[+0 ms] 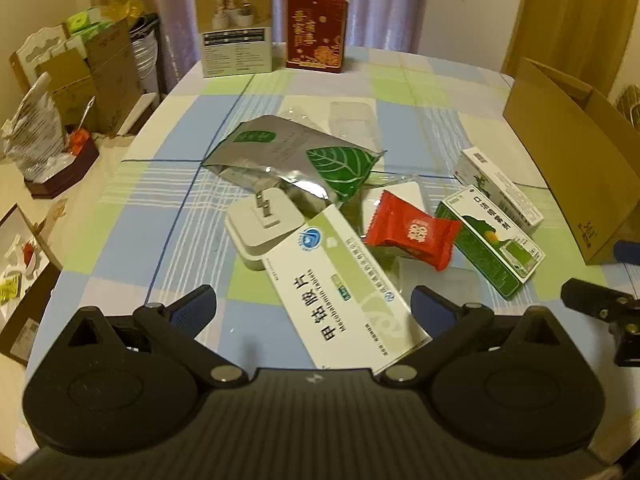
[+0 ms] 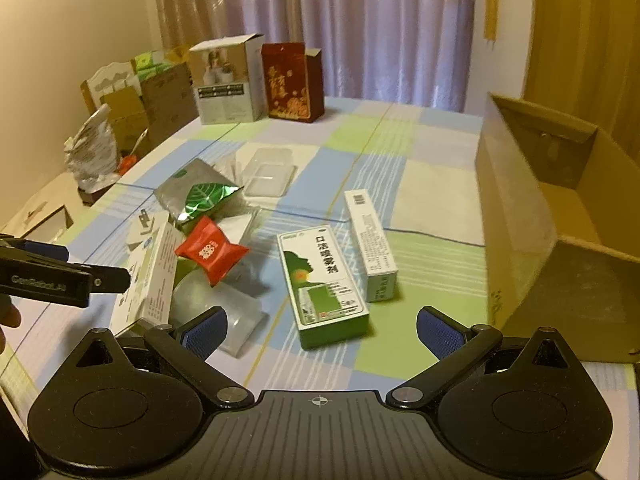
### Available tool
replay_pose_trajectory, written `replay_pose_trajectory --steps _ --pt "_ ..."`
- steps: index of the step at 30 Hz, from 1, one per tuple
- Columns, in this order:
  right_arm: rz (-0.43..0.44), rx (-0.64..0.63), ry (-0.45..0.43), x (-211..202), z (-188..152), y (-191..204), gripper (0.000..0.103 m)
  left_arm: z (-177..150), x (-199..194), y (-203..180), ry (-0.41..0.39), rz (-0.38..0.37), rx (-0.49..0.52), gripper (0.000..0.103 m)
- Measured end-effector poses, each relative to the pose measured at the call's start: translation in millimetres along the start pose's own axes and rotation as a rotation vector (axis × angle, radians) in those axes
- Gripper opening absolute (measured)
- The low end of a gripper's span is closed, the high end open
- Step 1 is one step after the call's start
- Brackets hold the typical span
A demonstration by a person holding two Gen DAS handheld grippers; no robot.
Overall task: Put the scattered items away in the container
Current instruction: 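Reach the left tool to the Mecobalamin box while the right tool reaches the green spray box, then grasp the Mecobalamin box with the left tool while the right tool grasps the green spray box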
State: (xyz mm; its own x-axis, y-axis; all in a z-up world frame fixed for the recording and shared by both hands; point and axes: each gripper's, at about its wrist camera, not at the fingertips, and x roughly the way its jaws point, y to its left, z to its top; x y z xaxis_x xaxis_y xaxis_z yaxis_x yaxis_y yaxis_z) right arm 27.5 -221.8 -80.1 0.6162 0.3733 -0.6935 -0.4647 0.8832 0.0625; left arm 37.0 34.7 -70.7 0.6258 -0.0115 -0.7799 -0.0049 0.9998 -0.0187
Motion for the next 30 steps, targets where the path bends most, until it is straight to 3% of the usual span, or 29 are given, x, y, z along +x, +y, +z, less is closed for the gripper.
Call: replay_pose_trajectory --steps 12,13,14,15,22,24,30 --pt "0.038 -0.110 0.068 67.5 8.5 -11.4 0.103 -10.1 10.2 13.0 0.005 0.000 -0.036 0.102" --pt "0.041 -0.115 0.073 71.5 9.4 -12.1 0.094 -9.8 12.6 13.0 0.005 -0.002 -0.033 0.102" --pt "0.055 -0.120 0.084 75.9 10.7 -12.9 0.075 -9.4 15.1 12.8 0.005 -0.006 -0.032 0.102" --pt "0.064 -0.118 0.102 80.8 11.7 -14.2 0.071 -8.7 17.6 12.7 0.006 -0.012 -0.033 0.102" --pt "0.079 -0.132 0.140 95.5 9.6 -15.5 0.071 -3.7 26.2 11.3 -0.003 -0.039 -0.062 0.102" --pt "0.076 -0.128 0.148 98.6 9.1 -17.0 0.059 -2.3 25.8 10.5 -0.014 -0.041 -0.069 0.101" --pt "0.067 -0.123 0.156 88.0 4.1 -20.0 0.058 -1.7 32.2 8.0 0.011 -0.085 -0.122 0.101"
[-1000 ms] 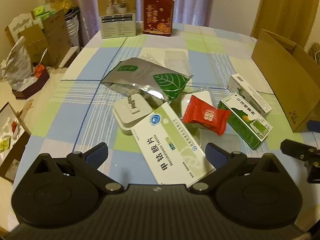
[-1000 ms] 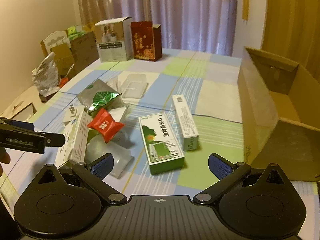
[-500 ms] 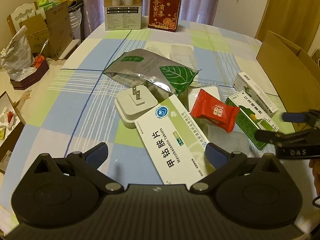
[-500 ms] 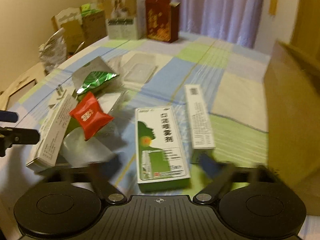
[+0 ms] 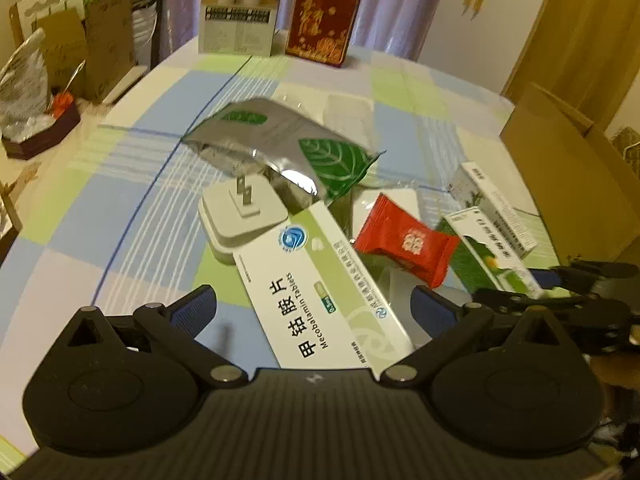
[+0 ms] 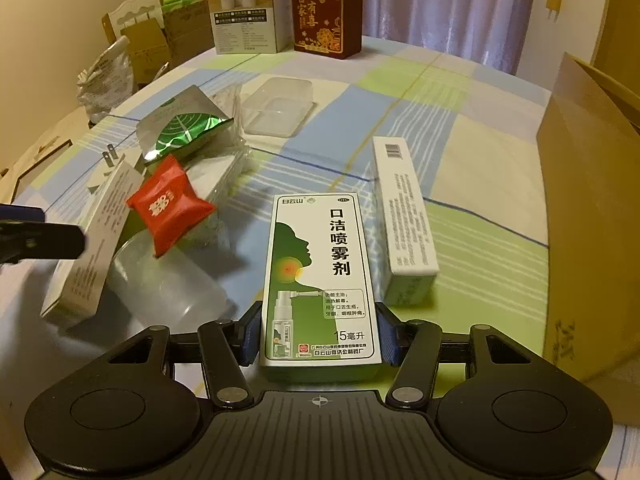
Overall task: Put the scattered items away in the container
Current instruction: 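Grasp the Mecobalamin box with the left tool while the right tool grasps the green spray box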
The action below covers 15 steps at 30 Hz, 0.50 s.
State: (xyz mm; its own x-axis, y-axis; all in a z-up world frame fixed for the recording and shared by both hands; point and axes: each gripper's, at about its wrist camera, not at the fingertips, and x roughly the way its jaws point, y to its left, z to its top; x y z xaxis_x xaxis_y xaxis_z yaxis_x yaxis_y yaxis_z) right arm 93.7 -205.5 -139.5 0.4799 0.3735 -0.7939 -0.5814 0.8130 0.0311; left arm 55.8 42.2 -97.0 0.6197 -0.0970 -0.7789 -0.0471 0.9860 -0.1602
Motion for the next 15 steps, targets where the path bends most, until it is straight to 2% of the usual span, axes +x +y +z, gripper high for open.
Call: replay_pose_trajectory --steps 4,7,8,11,15 --pt "-0.005 0.020 0.000 -16.0 -11.1 0.1 0.058 -0.9 10.8 3.4 0.042 0.002 -0.040 0.094" --pt "-0.023 0.019 0.006 -26.5 -20.8 3.4 0.058 -3.3 18.7 7.7 0.091 -0.021 -0.060 0.074" --pt "-0.027 0.017 0.010 -29.5 -24.0 5.0 0.058 -5.2 20.2 8.0 0.103 -0.026 -0.048 0.070" --pt "-0.045 0.011 0.015 -37.7 -33.1 8.0 0.058 -10.1 15.2 10.1 0.110 -0.044 -0.008 0.070" --pt "-0.078 0.037 0.043 -45.8 -41.9 7.9 0.058 -14.7 7.1 8.0 0.116 -0.050 0.100 0.070"
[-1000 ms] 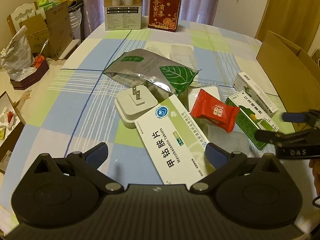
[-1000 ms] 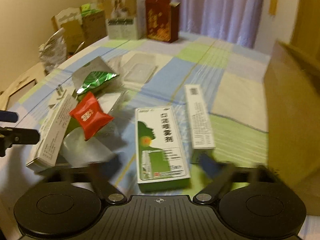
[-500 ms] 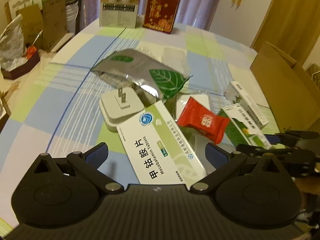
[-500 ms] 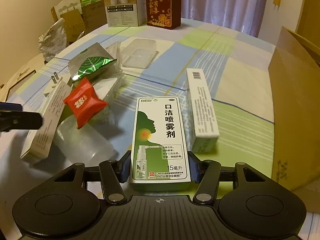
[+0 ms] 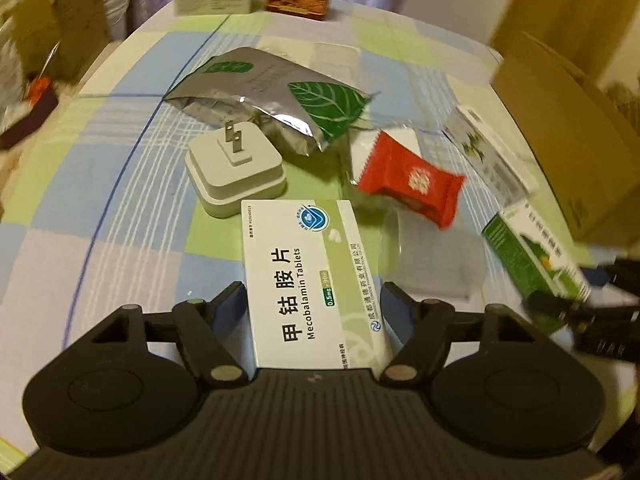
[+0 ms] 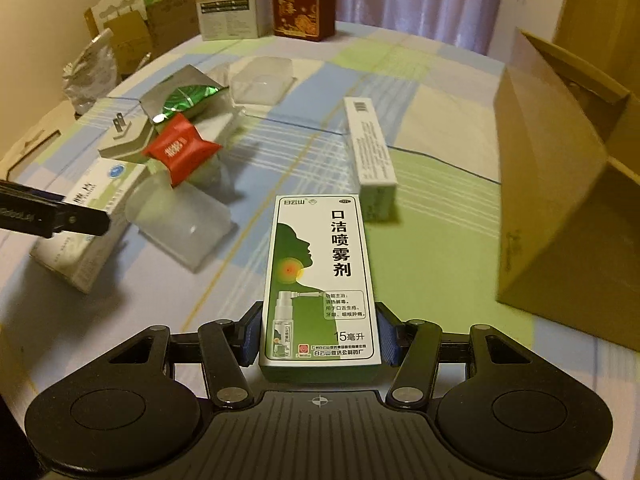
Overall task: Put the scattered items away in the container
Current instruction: 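Grasp the Mecobalamin box with the left tool while the right tool grasps the green spray box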
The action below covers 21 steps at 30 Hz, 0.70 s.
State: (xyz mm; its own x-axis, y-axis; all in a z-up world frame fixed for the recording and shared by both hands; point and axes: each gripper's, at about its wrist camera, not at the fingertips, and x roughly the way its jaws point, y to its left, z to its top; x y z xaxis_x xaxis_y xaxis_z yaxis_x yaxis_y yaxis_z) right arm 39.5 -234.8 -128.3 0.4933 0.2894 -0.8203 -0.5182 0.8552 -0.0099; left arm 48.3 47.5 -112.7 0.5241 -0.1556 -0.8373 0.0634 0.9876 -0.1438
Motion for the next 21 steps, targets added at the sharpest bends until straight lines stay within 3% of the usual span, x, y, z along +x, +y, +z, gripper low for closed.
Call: replay_pose_trajectory --steps 4,6,13,21 --pt "-0.032 0.000 0.030 -5.4 -6.4 -3.0 0.058 -0.6 -0.8 -5.9 0.024 0.006 0.139 0.071" --pt "-0.033 0.011 0.030 -5.1 -10.8 -5.6 0.058 -4.0 4.1 -6.3 0.048 0.062 0.175 0.067" --pt "-0.019 0.026 -0.018 -3.5 -22.5 -7.8 0.059 -14.3 1.7 -5.3 0.028 0.115 0.178 0.068" --pt "-0.006 0.050 -0.027 0.3 -17.0 -11.1 0.059 -4.5 6.8 -10.6 -0.001 0.095 0.200 0.068"
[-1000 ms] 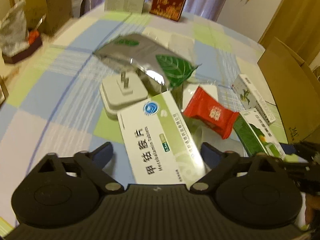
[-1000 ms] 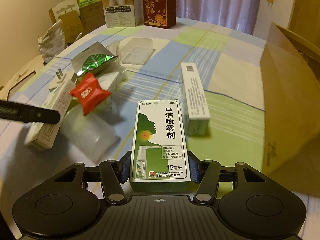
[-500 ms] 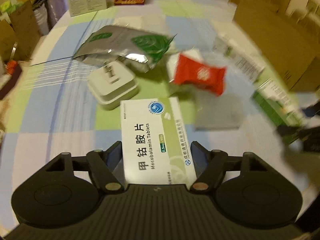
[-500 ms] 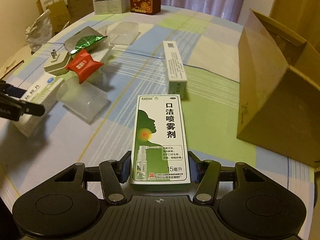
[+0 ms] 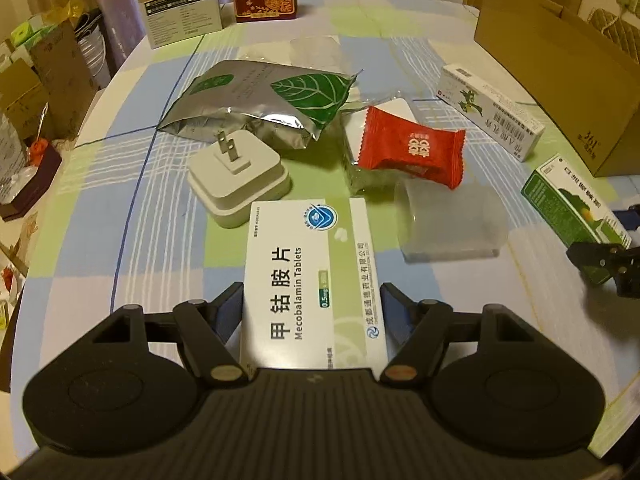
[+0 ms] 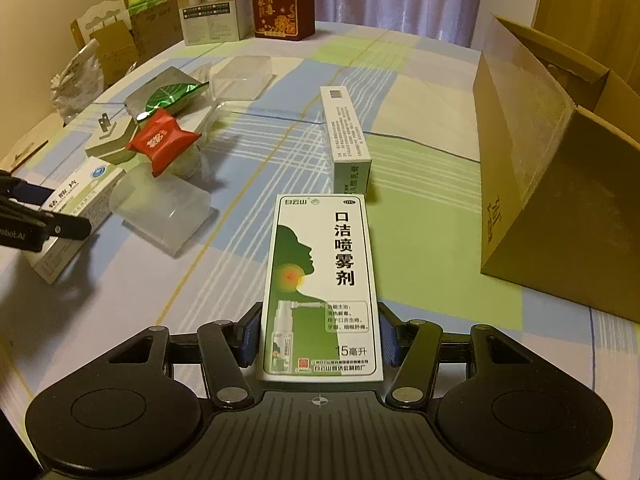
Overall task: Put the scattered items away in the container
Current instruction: 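Grasp the Mecobalamin box with the left tool while the right tool grasps the green spray box, then carry both boxes into the cardboard box and open both tools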
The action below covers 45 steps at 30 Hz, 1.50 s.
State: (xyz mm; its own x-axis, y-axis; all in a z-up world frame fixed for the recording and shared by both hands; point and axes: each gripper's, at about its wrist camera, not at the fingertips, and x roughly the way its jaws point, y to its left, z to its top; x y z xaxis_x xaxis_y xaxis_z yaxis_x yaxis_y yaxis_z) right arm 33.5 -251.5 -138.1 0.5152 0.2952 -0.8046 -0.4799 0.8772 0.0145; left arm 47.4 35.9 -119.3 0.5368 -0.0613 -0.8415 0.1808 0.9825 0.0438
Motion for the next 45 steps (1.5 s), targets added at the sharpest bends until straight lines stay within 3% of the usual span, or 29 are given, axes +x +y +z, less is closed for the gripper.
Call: replay_pose_trajectory --steps 7,18,25,30,36,45 --pt "-0.002 -0.005 0.001 2.4 2.7 1.3 0.058 -0.8 0.6 -2.7 0.003 -0.013 0.028 0.067" --pt "-0.022 0.002 -0.054 -22.9 3.2 2.2 0.058 8.6 -50.0 -10.9 -0.124 -0.033 0.036 0.066" --pt "-0.061 0.050 -0.106 -57.6 7.6 -4.5 0.058 27.0 -68.6 -33.4 -0.165 -0.067 0.077 0.066" --pt "-0.108 0.089 -0.180 -95.1 25.2 -24.3 0.058 51.6 -72.5 -68.8 -0.198 -0.132 0.131 0.066" --pt "-0.205 0.141 -0.272 -143.3 55.8 -75.8 0.058 107.4 -75.2 -135.7 -0.265 -0.241 0.228 0.067" --pt "-0.311 0.186 -0.310 -158.5 83.5 -161.6 0.058 185.0 -65.5 -239.7 -0.333 -0.363 0.350 0.067"
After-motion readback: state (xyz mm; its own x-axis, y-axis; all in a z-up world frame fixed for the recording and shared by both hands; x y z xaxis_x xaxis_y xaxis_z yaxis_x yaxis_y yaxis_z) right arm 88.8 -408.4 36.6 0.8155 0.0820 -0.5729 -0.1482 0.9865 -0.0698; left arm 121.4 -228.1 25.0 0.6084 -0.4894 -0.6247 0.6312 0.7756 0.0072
